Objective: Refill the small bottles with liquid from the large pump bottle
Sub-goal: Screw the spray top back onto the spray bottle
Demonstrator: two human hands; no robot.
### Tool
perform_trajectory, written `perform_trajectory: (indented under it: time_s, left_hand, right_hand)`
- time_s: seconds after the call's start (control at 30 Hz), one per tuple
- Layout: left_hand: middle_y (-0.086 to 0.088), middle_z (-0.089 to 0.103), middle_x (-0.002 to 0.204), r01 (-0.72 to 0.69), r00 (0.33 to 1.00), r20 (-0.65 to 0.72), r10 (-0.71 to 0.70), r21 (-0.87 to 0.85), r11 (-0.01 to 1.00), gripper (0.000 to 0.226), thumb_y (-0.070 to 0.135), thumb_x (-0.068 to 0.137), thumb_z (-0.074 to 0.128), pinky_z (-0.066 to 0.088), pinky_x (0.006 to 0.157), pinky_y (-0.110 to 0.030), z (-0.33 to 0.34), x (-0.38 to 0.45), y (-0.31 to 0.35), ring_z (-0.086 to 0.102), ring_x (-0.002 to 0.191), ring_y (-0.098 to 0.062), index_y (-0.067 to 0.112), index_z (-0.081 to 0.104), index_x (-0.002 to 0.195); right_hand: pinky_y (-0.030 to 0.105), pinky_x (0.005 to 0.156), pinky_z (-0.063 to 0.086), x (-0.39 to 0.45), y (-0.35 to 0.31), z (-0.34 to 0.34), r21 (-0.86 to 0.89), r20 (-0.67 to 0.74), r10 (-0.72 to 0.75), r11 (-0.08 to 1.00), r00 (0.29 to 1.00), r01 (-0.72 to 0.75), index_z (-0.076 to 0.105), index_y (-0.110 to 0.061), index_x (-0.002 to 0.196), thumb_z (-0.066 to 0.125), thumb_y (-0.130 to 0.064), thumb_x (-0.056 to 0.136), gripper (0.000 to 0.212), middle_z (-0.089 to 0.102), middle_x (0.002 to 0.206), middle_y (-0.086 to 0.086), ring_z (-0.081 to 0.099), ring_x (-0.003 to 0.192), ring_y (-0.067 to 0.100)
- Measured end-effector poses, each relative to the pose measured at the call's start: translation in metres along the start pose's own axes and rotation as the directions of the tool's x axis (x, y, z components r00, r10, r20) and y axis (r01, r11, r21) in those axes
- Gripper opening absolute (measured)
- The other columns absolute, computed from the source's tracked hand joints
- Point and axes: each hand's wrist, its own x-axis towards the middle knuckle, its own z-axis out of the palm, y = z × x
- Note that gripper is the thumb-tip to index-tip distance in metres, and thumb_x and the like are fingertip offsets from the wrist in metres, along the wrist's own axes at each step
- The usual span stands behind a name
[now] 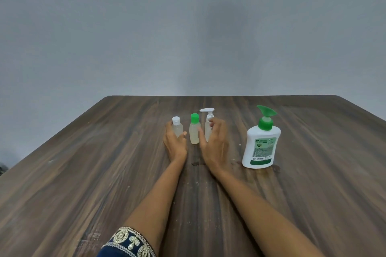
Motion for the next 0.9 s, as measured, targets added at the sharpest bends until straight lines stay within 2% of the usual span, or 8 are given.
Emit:
perform_trajectory:
  time_s: [0.07, 0.13, 0.2, 0.27, 0.4, 0.5, 0.77, 0.9]
  left_hand:
    - [-0.013, 0.059, 0.12, -0.01, 1.0, -0.001, 0.01, -0.015, 1.0, 0.049, 0.006, 0.081, 0.065, 0.038, 0.088, -0.031, 0.0, 0.001, -0.003, 0.051, 0.111, -0.03, 0.01, 0.048, 0.126]
    - [-0.01, 0.059, 0.12, -0.023, 1.0, -0.007, 0.022, -0.033, 0.999, 0.05, 0.005, 0.079, 0.066, 0.038, 0.089, -0.029, -0.001, 0.0, -0.004, 0.051, 0.11, -0.027, 0.011, 0.049, 0.125]
    - [-0.009, 0.06, 0.118, -0.028, 1.0, -0.014, 0.028, -0.041, 0.999, 0.051, 0.004, 0.078, 0.068, 0.038, 0.086, -0.027, -0.001, 0.0, -0.007, 0.054, 0.108, -0.026, 0.012, 0.05, 0.124]
    - [-0.01, 0.06, 0.118, -0.023, 1.0, -0.017, 0.022, -0.037, 0.999, 0.052, 0.003, 0.075, 0.069, 0.039, 0.083, -0.027, -0.001, 0.0, -0.01, 0.055, 0.107, -0.027, 0.011, 0.051, 0.123]
    - [-0.009, 0.06, 0.119, -0.022, 1.0, -0.009, 0.022, -0.015, 1.0, 0.052, 0.003, 0.074, 0.07, 0.039, 0.082, -0.027, -0.001, 0.003, -0.013, 0.055, 0.107, -0.028, 0.01, 0.052, 0.122]
    - [-0.009, 0.06, 0.121, -0.026, 1.0, 0.006, 0.026, 0.007, 1.0, 0.052, 0.005, 0.075, 0.069, 0.042, 0.085, -0.031, -0.001, 0.003, -0.015, 0.055, 0.108, -0.027, 0.011, 0.051, 0.123]
    - [-0.009, 0.057, 0.127, -0.054, 0.998, 0.038, 0.054, 0.011, 0.998, 0.057, 0.006, 0.077, 0.069, 0.044, 0.096, -0.038, -0.001, 0.003, -0.02, 0.053, 0.115, -0.026, 0.01, 0.048, 0.13]
    - [-0.008, 0.058, 0.128, -0.051, 0.996, 0.08, 0.05, 0.006, 0.999, 0.061, 0.002, 0.077, 0.067, 0.044, 0.099, -0.04, -0.002, 0.005, -0.02, 0.054, 0.115, -0.026, 0.013, 0.047, 0.133]
  right_hand:
    - [0.037, 0.066, 0.053, -0.004, -0.003, 0.003, -0.005, 0.108, -0.013, 1.0, 0.994, 0.013, 0.051, -0.012, 0.114, 0.059, -0.029, 0.086, 0.034, 0.061, 0.102, 0.011, 0.061, 0.088, 0.028]
    - [0.041, 0.073, 0.053, -0.005, -0.004, 0.007, -0.043, 0.239, 0.043, 0.999, 0.97, -0.034, 0.053, -0.005, 0.123, 0.067, -0.023, 0.087, 0.043, 0.06, 0.114, 0.016, 0.062, 0.098, 0.034]
    - [0.042, 0.083, 0.048, -0.004, -0.006, 0.012, -0.113, 0.352, 0.129, 0.989, 0.927, -0.094, 0.043, -0.004, 0.137, 0.066, -0.025, 0.09, 0.057, 0.056, 0.125, 0.017, 0.058, 0.108, 0.035]
    - [0.041, 0.086, 0.045, -0.001, -0.008, 0.016, -0.183, 0.396, 0.188, 0.975, 0.899, -0.123, 0.034, -0.007, 0.144, 0.063, -0.028, 0.091, 0.064, 0.054, 0.126, 0.017, 0.057, 0.111, 0.034]
    - [0.04, 0.086, 0.045, 0.005, -0.012, 0.023, -0.224, 0.42, 0.262, 0.958, 0.869, -0.181, 0.03, -0.007, 0.146, 0.065, -0.03, 0.09, 0.069, 0.058, 0.122, 0.015, 0.059, 0.108, 0.034]
    - [0.038, 0.085, 0.045, 0.007, -0.011, 0.026, -0.212, 0.416, 0.302, 0.949, 0.858, -0.232, 0.04, -0.006, 0.137, 0.068, -0.029, 0.088, 0.061, 0.06, 0.117, 0.014, 0.059, 0.107, 0.032]
    - [0.04, 0.083, 0.046, 0.003, -0.008, 0.029, -0.197, 0.397, 0.331, 0.942, 0.856, -0.272, 0.047, -0.006, 0.126, 0.069, -0.03, 0.086, 0.051, 0.063, 0.108, 0.017, 0.06, 0.101, 0.034]
    - [0.04, 0.079, 0.047, -0.003, -0.005, 0.027, -0.159, 0.39, 0.335, 0.942, 0.858, -0.296, 0.048, -0.004, 0.122, 0.073, -0.034, 0.083, 0.055, 0.064, 0.104, 0.017, 0.061, 0.098, 0.035]
